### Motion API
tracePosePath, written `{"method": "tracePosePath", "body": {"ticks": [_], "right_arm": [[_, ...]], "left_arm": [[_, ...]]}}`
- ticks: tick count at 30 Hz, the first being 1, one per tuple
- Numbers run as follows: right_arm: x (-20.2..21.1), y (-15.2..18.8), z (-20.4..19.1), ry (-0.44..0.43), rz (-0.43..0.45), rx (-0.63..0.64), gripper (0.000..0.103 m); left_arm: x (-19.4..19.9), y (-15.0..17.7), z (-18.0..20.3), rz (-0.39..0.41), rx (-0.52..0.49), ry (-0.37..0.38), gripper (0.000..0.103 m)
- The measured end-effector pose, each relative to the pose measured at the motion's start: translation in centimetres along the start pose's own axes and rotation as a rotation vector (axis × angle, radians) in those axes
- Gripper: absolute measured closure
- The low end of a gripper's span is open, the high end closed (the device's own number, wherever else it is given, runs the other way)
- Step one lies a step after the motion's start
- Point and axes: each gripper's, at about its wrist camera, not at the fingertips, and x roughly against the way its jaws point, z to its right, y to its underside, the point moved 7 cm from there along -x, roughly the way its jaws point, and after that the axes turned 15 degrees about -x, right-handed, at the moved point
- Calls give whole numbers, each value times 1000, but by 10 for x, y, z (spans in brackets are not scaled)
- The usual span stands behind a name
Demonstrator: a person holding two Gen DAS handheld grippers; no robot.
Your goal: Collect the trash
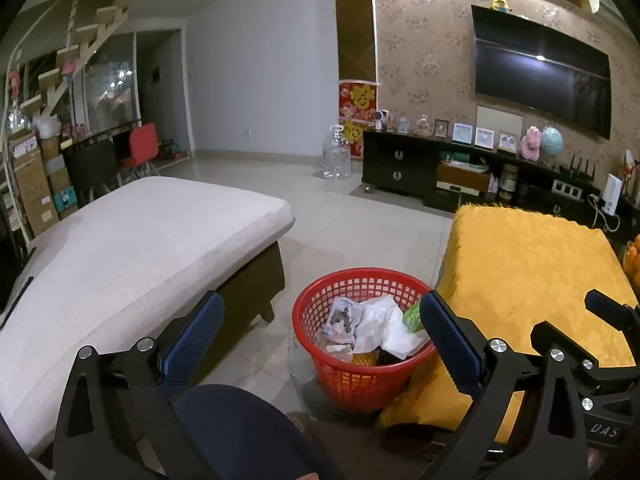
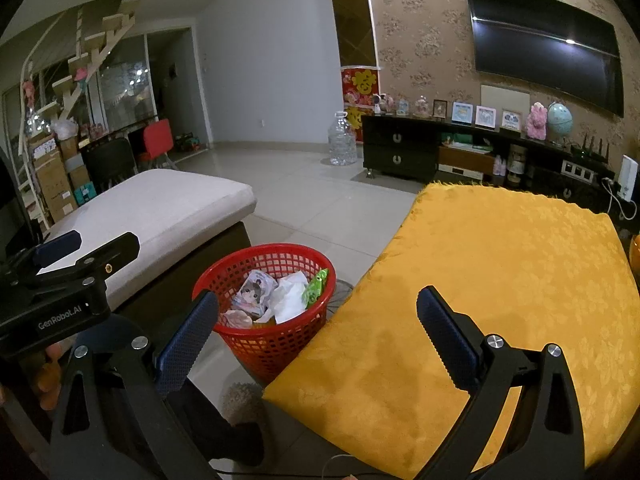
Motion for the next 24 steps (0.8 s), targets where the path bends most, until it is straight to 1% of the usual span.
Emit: {"method": "tracePosePath", "body": {"ticks": [24], "right_arm": [[1,-1,0,-3,-1,0,7]], "left_arm": [[-2,4,1,-5,-2,4,8]]}}
